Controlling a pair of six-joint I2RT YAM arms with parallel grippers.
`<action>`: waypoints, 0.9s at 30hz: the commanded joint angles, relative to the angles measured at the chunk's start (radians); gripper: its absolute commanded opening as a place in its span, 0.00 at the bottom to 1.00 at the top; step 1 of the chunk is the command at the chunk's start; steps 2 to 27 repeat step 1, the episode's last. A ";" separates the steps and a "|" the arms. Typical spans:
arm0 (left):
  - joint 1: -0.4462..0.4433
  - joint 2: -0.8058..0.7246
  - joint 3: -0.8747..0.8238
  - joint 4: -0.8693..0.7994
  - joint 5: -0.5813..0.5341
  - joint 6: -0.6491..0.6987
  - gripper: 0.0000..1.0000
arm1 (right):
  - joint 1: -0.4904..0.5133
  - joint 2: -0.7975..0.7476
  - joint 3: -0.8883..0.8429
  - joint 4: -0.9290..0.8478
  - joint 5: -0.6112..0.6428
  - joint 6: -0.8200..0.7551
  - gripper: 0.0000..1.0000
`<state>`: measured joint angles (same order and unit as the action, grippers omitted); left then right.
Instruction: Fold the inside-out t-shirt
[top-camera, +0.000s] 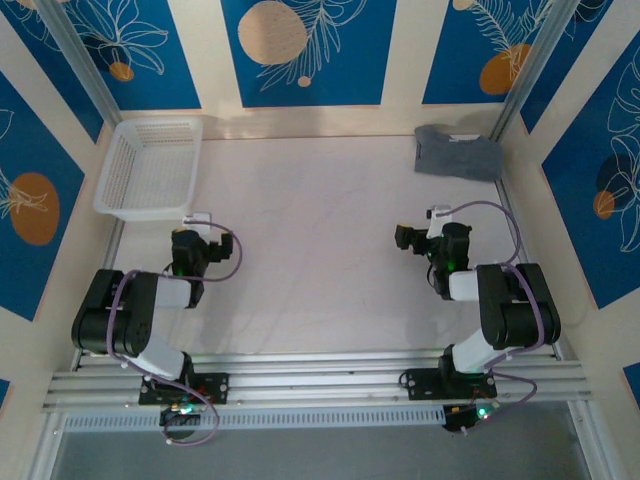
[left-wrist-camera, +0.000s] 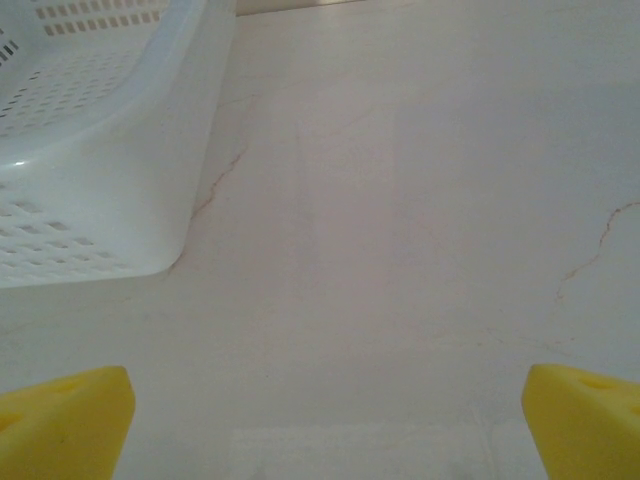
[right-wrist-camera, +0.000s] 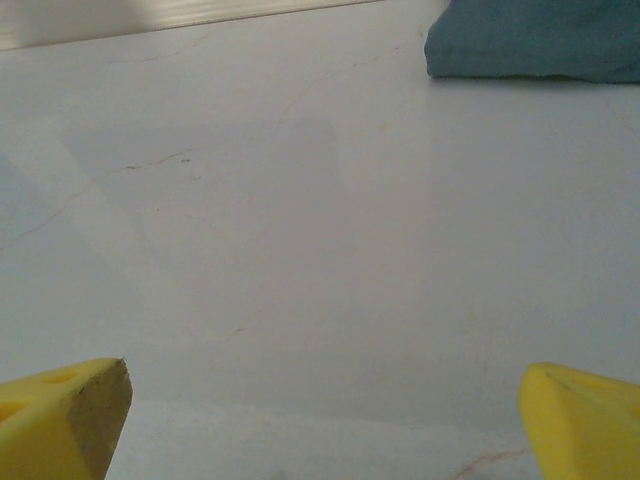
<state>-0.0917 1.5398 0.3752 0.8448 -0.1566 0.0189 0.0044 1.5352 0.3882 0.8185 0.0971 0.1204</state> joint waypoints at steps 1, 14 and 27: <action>0.007 -0.007 0.022 -0.005 0.025 0.013 0.99 | -0.004 -0.010 0.014 0.024 -0.013 -0.021 0.99; 0.007 -0.007 0.022 -0.005 0.025 0.013 0.99 | -0.004 -0.010 0.014 0.024 -0.013 -0.021 0.99; 0.007 -0.007 0.022 -0.005 0.025 0.013 0.99 | -0.004 -0.010 0.014 0.024 -0.013 -0.021 0.99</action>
